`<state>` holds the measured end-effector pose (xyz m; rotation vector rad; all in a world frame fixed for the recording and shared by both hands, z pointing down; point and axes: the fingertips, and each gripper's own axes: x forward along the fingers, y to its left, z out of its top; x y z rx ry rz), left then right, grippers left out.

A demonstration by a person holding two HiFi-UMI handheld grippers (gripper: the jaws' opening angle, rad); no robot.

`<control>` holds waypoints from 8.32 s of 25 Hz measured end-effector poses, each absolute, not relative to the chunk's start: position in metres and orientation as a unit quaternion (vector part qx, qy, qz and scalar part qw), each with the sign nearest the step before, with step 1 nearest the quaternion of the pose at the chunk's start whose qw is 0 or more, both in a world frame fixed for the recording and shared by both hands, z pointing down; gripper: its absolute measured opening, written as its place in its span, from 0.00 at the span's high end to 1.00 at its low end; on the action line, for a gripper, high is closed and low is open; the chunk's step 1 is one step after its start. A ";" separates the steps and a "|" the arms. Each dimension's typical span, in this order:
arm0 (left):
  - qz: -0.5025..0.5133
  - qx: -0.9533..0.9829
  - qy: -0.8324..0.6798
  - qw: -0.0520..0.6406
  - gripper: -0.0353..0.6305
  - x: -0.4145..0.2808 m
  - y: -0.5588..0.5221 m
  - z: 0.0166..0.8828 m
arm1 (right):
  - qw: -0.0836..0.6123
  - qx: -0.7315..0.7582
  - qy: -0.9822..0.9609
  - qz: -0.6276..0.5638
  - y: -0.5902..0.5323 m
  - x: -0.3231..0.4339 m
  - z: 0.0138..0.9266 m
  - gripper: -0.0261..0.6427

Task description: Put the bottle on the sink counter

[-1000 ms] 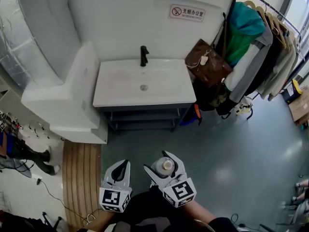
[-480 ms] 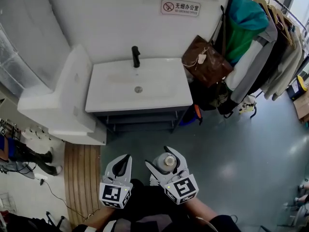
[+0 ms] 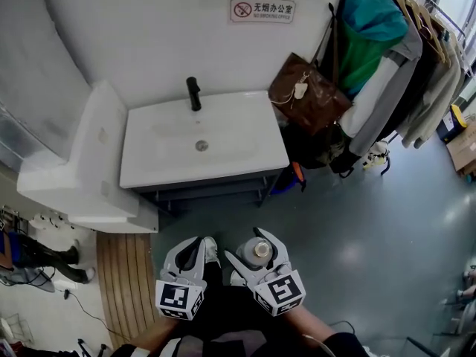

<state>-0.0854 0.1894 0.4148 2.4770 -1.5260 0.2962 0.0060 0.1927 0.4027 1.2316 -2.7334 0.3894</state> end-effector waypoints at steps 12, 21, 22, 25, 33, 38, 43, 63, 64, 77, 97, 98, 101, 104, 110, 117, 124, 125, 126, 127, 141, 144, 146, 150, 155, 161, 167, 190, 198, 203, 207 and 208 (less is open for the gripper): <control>0.101 0.870 -0.471 0.106 0.95 -0.091 0.084 0.413 | 0.069 0.457 -0.878 0.126 0.103 -0.004 0.400 0.44; 0.088 0.891 -0.434 0.101 0.95 -0.105 0.020 0.404 | 0.076 0.493 -0.860 0.103 0.045 -0.023 0.384 0.44; 0.087 0.893 -0.430 0.101 0.95 -0.107 0.015 0.403 | 0.078 0.497 -0.858 0.101 0.040 -0.026 0.385 0.44; 0.083 0.900 -0.417 0.098 0.95 -0.115 -0.001 0.402 | 0.081 0.511 -0.850 0.098 0.026 -0.033 0.385 0.44; 0.081 0.911 -0.392 0.097 0.95 -0.138 -0.029 0.405 | 0.084 0.542 -0.831 0.092 -0.003 -0.051 0.383 0.44; 0.069 0.909 -0.399 0.100 0.95 -0.150 -0.038 0.403 | 0.097 0.535 -0.834 0.094 -0.013 -0.065 0.388 0.44; 0.062 0.903 -0.413 0.095 0.95 -0.160 -0.048 0.398 | 0.098 0.521 -0.844 0.086 -0.028 -0.077 0.386 0.44; 0.108 0.876 -0.455 0.120 0.95 -0.113 -0.167 0.431 | 0.110 0.491 -0.858 0.102 -0.155 -0.024 0.418 0.44; 0.108 0.875 -0.456 0.121 0.95 -0.109 -0.174 0.433 | 0.111 0.490 -0.858 0.104 -0.163 -0.019 0.421 0.44; 0.149 0.849 -0.490 0.126 0.95 -0.069 -0.258 0.468 | 0.114 0.482 -0.861 0.116 -0.263 0.029 0.457 0.44; 0.165 0.819 -0.531 0.141 0.95 -0.040 -0.352 0.513 | 0.144 0.456 -0.871 0.115 -0.367 0.050 0.517 0.44; 0.167 0.817 -0.533 0.142 0.95 -0.041 -0.355 0.515 | 0.145 0.457 -0.870 0.115 -0.372 0.050 0.520 0.44; 0.172 0.813 -0.536 0.149 0.95 -0.042 -0.365 0.523 | 0.146 0.461 -0.867 0.117 -0.387 0.053 0.529 0.44; 0.175 0.809 -0.539 0.157 0.95 -0.042 -0.373 0.531 | 0.150 0.464 -0.865 0.118 -0.400 0.055 0.538 0.44; 0.186 0.807 -0.535 0.167 0.95 -0.039 -0.386 0.548 | 0.159 0.471 -0.859 0.125 -0.419 0.058 0.556 0.44; 0.189 0.805 -0.535 0.172 0.95 -0.035 -0.405 0.556 | 0.171 0.471 -0.855 0.131 -0.428 0.056 0.571 0.44; 0.195 0.803 -0.535 0.178 0.95 -0.036 -0.413 0.564 | 0.180 0.470 -0.853 0.136 -0.434 0.053 0.580 0.44; 0.196 0.803 -0.535 0.178 0.95 -0.036 -0.413 0.565 | 0.182 0.471 -0.852 0.136 -0.435 0.053 0.582 0.44; 0.196 0.803 -0.534 0.179 0.95 -0.036 -0.413 0.566 | 0.186 0.471 -0.852 0.136 -0.437 0.054 0.584 0.44; 0.196 0.802 -0.534 0.179 0.95 -0.036 -0.414 0.567 | 0.188 0.472 -0.851 0.136 -0.438 0.054 0.586 0.44; 0.192 0.801 -0.535 0.190 0.95 -0.038 -0.415 0.575 | 0.205 0.479 -0.842 0.139 -0.446 0.054 0.602 0.44; 0.192 0.801 -0.535 0.191 0.95 -0.038 -0.414 0.576 | 0.210 0.481 -0.840 0.140 -0.447 0.055 0.606 0.44; 0.191 0.801 -0.535 0.191 0.95 -0.039 -0.414 0.575 | 0.211 0.482 -0.838 0.141 -0.448 0.055 0.608 0.44; 0.190 0.801 -0.534 0.192 0.95 -0.038 -0.413 0.575 | 0.211 0.485 -0.838 0.135 -0.451 0.054 0.608 0.44; 0.188 0.801 -0.533 0.199 0.95 -0.034 -0.413 0.578 | 0.216 0.478 -0.842 0.127 -0.451 0.054 0.609 0.44; 0.189 0.800 -0.532 0.203 0.95 -0.030 -0.413 0.581 | 0.219 0.472 -0.846 0.113 -0.449 0.052 0.609 0.44; 0.191 0.801 -0.530 0.202 0.95 -0.024 -0.413 0.581 | 0.222 0.467 -0.848 0.113 -0.448 0.051 0.610 0.44; 0.198 0.805 -0.523 0.199 0.95 -0.008 -0.414 0.581 | 0.276 0.418 -0.857 0.125 -0.428 0.058 0.625 0.44; 0.201 0.810 -0.515 0.198 0.95 -0.001 -0.414 0.585 | 0.291 0.409 -0.857 0.121 -0.424 0.062 0.628 0.44; 0.204 0.810 -0.513 0.200 0.95 0.001 -0.413 0.586 | 0.292 0.406 -0.858 0.120 -0.424 0.061 0.629 0.45; 0.203 0.812 -0.511 0.197 0.95 0.003 -0.413 0.584 | 0.291 0.407 -0.857 0.122 -0.424 0.061 0.629 0.45; 0.202 0.812 -0.511 0.196 0.95 0.003 -0.413 0.584 | 0.290 0.408 -0.857 0.124 -0.424 0.062 0.628 0.45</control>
